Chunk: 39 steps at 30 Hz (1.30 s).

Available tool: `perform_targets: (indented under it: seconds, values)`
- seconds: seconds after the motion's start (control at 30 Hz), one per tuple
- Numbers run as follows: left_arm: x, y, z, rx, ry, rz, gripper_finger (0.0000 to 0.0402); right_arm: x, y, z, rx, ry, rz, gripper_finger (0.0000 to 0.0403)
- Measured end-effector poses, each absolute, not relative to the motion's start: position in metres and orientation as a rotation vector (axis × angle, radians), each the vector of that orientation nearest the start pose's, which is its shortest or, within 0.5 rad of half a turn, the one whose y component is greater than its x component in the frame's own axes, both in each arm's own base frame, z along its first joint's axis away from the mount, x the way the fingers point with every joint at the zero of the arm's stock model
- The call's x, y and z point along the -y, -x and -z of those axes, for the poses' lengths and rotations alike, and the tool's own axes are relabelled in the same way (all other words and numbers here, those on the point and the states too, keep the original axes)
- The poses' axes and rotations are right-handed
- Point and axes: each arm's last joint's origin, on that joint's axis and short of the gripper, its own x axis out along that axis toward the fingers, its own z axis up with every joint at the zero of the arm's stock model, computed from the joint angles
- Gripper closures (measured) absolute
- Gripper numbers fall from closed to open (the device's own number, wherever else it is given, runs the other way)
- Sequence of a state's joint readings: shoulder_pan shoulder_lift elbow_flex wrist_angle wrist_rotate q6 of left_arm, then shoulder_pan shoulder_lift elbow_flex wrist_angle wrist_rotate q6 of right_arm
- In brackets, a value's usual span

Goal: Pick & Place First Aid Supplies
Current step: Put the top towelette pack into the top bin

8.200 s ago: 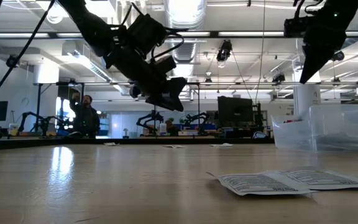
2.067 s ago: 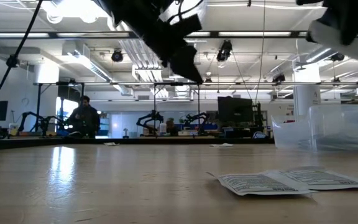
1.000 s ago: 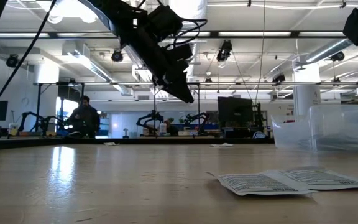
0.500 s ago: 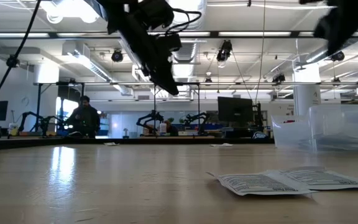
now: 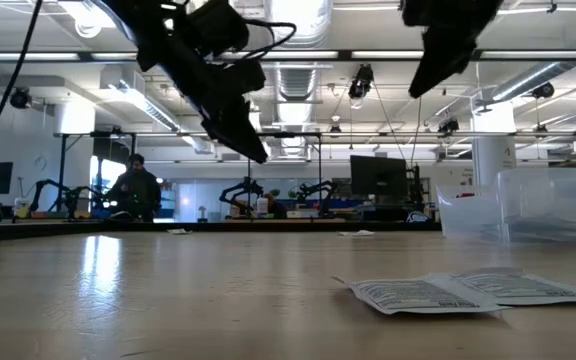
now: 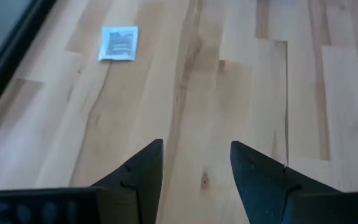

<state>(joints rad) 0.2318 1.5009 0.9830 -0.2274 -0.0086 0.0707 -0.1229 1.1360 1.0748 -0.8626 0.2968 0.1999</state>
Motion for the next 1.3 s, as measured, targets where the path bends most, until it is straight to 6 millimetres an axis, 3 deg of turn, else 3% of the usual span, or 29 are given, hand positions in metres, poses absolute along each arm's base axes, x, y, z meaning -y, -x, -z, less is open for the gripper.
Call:
perform_targets:
  seconds: [0.17, 0.37, 0.63, 0.93, 1.3]
  values:
    - [-0.069, -0.288, -0.241, -0.681, 0.005, -0.233, 0.0221, 0.083, -0.221, -0.306, -0.836, -0.206, 0.46, 0.0265]
    - [-0.066, -0.269, -0.261, -0.588, -0.012, -0.26, 0.022, 0.136, -0.234, -0.285, -0.802, -0.35, 0.546, 0.0239]
    - [-0.062, -0.254, -0.276, -0.521, -0.019, -0.264, 0.022, 0.181, -0.265, -0.26, -0.88, -0.451, 0.608, 0.0222]
    - [-0.062, -0.256, -0.273, -0.533, -0.011, -0.264, 0.0221, 0.204, -0.297, -0.226, -1.116, -0.492, 0.575, 0.0218]
    - [-0.062, -0.256, -0.273, -0.534, -0.024, -0.26, 0.022, 0.219, -0.311, -0.183, -1.193, -0.589, 0.625, 0.0218]
